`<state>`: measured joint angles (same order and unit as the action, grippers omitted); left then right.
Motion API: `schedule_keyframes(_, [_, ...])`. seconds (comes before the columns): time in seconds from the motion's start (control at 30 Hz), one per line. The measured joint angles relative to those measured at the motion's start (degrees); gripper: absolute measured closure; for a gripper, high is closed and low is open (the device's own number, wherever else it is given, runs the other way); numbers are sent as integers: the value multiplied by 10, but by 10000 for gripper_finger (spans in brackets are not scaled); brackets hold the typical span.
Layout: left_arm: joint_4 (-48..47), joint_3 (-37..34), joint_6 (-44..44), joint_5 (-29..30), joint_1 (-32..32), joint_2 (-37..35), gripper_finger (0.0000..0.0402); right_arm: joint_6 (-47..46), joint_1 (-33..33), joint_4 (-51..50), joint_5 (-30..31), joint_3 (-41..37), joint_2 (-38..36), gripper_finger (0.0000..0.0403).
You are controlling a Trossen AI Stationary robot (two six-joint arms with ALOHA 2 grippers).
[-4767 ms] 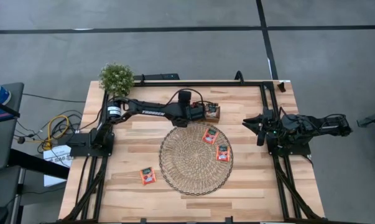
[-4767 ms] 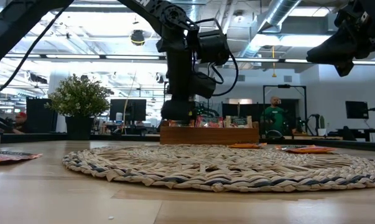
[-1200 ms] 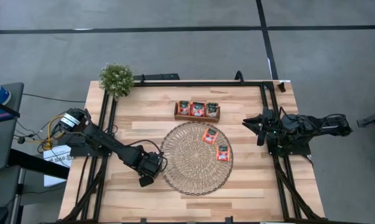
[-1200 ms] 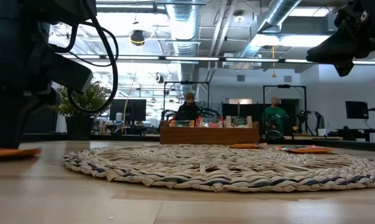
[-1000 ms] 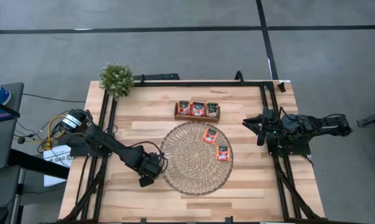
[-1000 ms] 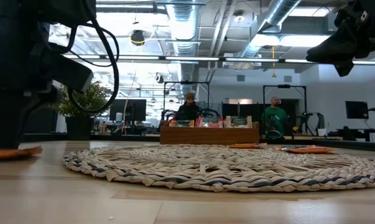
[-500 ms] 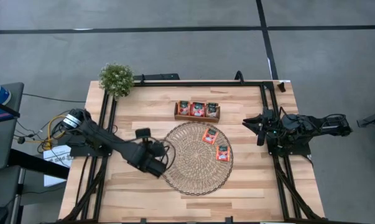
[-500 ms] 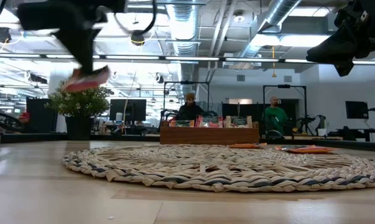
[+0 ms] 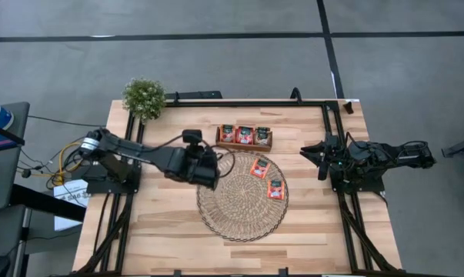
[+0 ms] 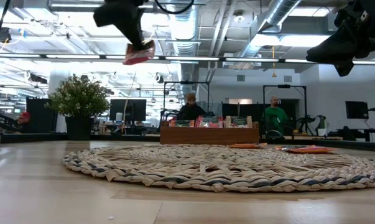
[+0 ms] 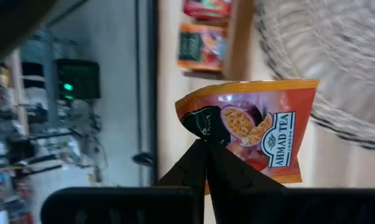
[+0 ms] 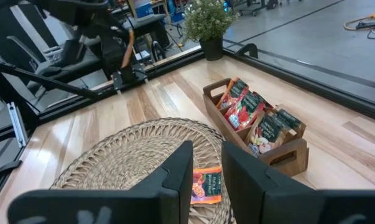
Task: Pick & Place Tea
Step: Put the orange tea bag into the left section of the wooden organizer
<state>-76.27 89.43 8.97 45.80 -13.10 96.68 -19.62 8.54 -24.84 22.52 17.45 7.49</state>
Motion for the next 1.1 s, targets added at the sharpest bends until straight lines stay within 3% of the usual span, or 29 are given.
schedule_keyframes(0.5, [259,1,-283,33,78,16,401,0,0,0,0,0,0,326])
schedule_keyframes(0.73, [363,1,-446,121,110,99,401,-1,0,-1,0,0,0,326])
schedule_keyframes(0.9, [379,0,-458,146,136,142,401,0,0,-1,0,0,0,326])
schedule_keyframes(1.1, [422,0,-444,130,164,160,401,1,0,-4,0,0,0,326])
